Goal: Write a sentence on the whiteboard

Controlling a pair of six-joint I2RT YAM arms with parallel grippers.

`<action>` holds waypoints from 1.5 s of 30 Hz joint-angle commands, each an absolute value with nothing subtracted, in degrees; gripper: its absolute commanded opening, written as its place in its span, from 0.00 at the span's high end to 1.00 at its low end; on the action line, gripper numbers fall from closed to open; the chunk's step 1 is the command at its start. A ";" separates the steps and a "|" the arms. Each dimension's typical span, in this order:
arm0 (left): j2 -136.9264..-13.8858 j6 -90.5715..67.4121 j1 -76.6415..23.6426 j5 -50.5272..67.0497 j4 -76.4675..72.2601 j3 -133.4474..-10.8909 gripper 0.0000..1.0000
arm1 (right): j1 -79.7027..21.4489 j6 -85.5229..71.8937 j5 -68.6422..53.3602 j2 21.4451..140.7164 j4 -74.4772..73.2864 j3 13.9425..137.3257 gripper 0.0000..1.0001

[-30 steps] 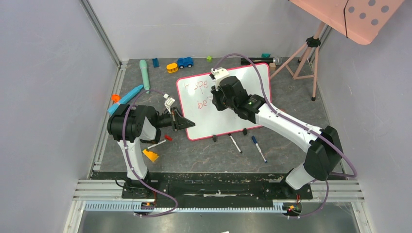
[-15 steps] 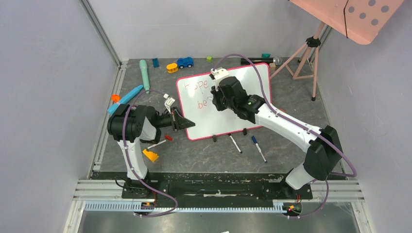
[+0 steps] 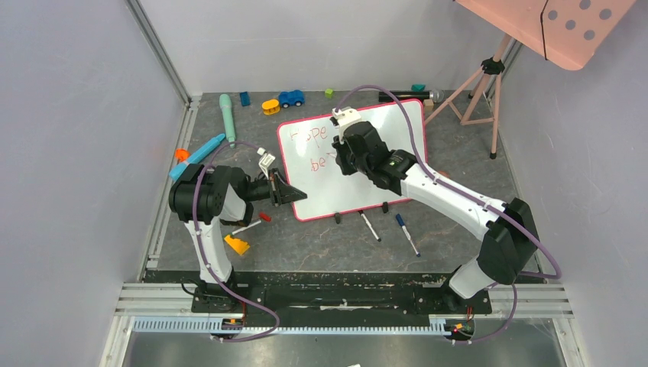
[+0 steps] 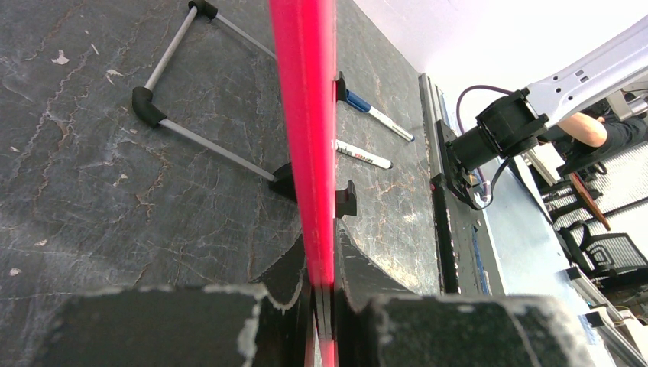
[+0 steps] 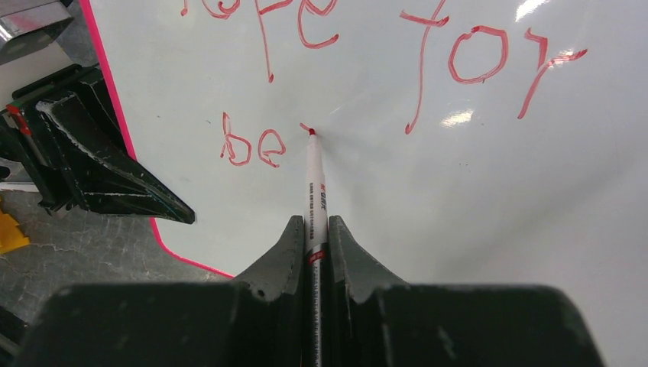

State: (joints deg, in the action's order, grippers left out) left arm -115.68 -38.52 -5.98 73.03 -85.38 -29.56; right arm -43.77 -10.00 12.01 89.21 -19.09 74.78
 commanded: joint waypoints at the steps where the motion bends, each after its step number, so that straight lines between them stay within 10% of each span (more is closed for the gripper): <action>1: -116.10 -30.73 -7.12 76.30 -89.21 -29.79 0.98 | -43.18 -10.01 16.43 88.18 -19.98 75.59 1.00; 45: -115.97 -30.59 -7.12 76.46 -89.21 -29.66 0.98 | -42.89 -8.59 10.28 89.02 -16.90 76.23 1.00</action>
State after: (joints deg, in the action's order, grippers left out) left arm -115.68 -38.48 -5.98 73.14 -85.43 -29.56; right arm -43.22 -8.88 10.20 89.41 -18.48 75.81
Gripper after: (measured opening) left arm 0.125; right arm 0.122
